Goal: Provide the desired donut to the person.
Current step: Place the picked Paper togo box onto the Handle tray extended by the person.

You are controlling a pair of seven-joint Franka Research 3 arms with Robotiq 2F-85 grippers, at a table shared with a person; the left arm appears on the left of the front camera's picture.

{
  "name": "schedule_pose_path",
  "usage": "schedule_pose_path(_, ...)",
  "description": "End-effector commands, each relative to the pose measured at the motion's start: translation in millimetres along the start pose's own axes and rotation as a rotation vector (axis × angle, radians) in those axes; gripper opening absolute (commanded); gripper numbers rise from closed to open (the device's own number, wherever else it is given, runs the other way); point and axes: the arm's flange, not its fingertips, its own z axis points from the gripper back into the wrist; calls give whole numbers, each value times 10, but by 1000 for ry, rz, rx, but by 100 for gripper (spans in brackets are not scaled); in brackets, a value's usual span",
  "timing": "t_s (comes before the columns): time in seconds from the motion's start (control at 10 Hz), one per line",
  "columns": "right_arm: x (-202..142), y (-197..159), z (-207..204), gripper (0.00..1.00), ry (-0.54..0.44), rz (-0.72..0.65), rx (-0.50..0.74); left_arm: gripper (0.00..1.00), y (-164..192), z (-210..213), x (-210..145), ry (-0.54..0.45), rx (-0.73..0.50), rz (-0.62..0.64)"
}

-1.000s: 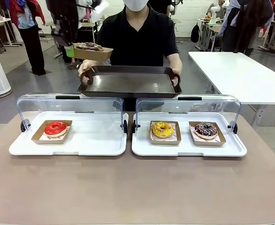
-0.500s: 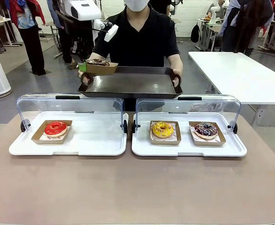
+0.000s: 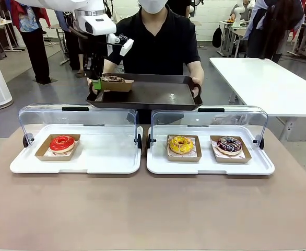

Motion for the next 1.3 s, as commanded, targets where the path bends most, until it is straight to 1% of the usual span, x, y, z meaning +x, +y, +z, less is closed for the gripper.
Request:
schedule_pose_path(0.0,-1,5,-4,100,-1,3,8,1,43,-9,-17,-23,6,38)
schedule_pose_path(0.2,-1,5,-4,100,-1,3,8,1,126,-73,-44,-32,-11,36)
schedule_pose_path(0.3,-1,5,-4,100,-1,3,8,20,139,-86,-44,-30,-10,34)
schedule_pose_path(0.4,-1,5,-4,100,-1,3,8,61,106,-110,-42,-32,-7,34)
schedule_pose_path(0.5,-1,5,-4,100,-1,3,8,79,104,-112,-44,-32,-7,33)
schedule_pose_path(0.6,-1,5,-4,100,-1,3,8,100,129,-96,-51,-27,-9,29)
schedule_pose_path(0.8,-1,5,-4,100,-1,3,8,100,100,-96,-49,-29,-6,34)
schedule_pose_path(0.9,-1,5,-4,100,-1,3,8,92,95,-98,-48,-30,-6,37)
schedule_pose_path(1.0,-1,5,-4,100,-1,3,8,100,123,-83,-54,-29,-8,32)
schedule_pose_path(1.2,-1,5,-4,100,-1,3,8,100,94,-89,-49,-31,-8,37)
